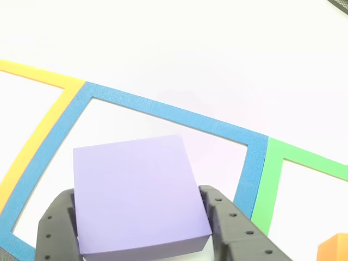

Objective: Tower of hanoi

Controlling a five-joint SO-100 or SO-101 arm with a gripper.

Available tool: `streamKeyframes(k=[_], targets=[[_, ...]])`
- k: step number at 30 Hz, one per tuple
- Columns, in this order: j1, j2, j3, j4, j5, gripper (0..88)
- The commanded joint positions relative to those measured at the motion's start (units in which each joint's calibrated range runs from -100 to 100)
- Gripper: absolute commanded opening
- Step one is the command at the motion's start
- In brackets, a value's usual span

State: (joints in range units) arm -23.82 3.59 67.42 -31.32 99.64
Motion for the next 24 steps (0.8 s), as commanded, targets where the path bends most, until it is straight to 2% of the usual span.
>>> streamKeyframes(k=[1, 24], targets=[[-0.5, 0.4, 0.4, -3.3, 0.4, 10.3], [1.0, 7.9, -2.6, -8.0, 0.4, 10.8]])
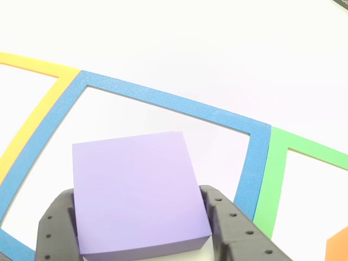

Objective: Tower of hanoi

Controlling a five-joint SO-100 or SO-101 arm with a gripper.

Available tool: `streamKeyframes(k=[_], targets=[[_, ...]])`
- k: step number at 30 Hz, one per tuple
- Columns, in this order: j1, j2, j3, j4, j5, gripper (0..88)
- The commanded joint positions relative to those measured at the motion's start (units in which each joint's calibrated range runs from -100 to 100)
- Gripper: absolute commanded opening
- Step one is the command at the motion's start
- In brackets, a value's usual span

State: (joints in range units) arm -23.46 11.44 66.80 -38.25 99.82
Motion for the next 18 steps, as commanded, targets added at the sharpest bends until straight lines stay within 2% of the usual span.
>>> streamKeyframes(k=[1, 7, 18], targets=[[0.7, 0.3, -2.3, -1.0, 0.2, 10.9], [1.7, 0.6, -1.5, -1.9, 0.2, 21.1], [1.2, -3.2, 1.6, -2.0, 0.2, 28.0]])
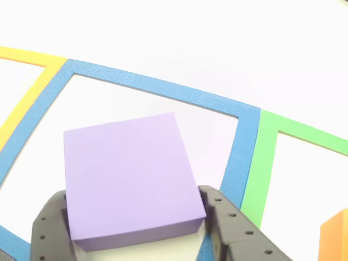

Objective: Tower of hanoi

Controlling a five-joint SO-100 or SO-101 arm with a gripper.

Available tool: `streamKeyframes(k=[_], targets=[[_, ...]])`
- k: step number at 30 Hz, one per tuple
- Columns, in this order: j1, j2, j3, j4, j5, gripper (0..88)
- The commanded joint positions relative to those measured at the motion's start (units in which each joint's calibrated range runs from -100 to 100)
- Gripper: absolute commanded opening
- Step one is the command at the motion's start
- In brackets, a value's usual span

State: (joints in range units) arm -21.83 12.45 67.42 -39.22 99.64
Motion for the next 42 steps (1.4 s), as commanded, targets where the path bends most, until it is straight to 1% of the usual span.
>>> streamKeyframes(k=[1, 8, 14, 16, 18, 19, 20, 22, 23, 28, 31, 34, 38, 42], targets=[[-0.8, -4.8, 1.4, -1.0, 0.4, 28.5], [-4.2, -12.7, 4.7, 0.2, 0.4, 28.8], [-6.1, -24.1, 6.2, 8.4, 0.4, 28.0], [-6.4, -29.0, 6.8, 12.1, 0.4, 24.5], [-6.6, -35.2, 6.8, 18.2, 0.4, 20.7], [-6.6, -38.7, 6.4, 22.1, 0.4, 16.0], [-6.6, -41.6, 5.9, 25.9, 0.4, 13.1], [-6.3, -47.9, 3.8, 36.3, 0.4, 3.9], [-5.9, -50.8, 2.0, 42.1, 0.4, 1.2], [-1.4, -63.0, -5.8, 70.4, 0.4, 1.2], [2.2, -67.2, -15.1, 88.4, 0.4, 1.2], [7.3, -70.5, -24.2, 103.5, 0.4, 1.2], [15.6, -72.8, -34.6, 118.2, 0.4, 1.2], [23.6, -72.5, -45.2, 129.1, 0.4, 1.2]])
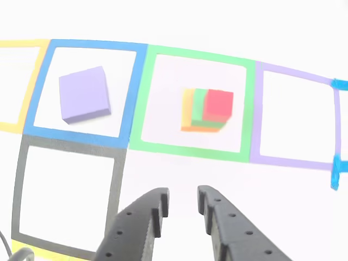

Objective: Tower of hanoi

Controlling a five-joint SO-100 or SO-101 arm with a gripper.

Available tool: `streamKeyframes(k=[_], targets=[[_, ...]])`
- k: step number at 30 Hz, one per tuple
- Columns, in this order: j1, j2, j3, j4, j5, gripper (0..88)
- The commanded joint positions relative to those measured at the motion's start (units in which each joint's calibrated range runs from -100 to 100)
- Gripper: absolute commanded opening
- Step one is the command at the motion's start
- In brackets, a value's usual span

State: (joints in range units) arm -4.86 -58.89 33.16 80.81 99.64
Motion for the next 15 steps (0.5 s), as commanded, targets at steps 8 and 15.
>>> streamKeyframes(k=[8, 15], targets=[[10.0, 2.2, -28.7, 19.1, 0.4, 1.2], [13.0, 0.5, -23.2, 17.2, 0.4, 1.2]])
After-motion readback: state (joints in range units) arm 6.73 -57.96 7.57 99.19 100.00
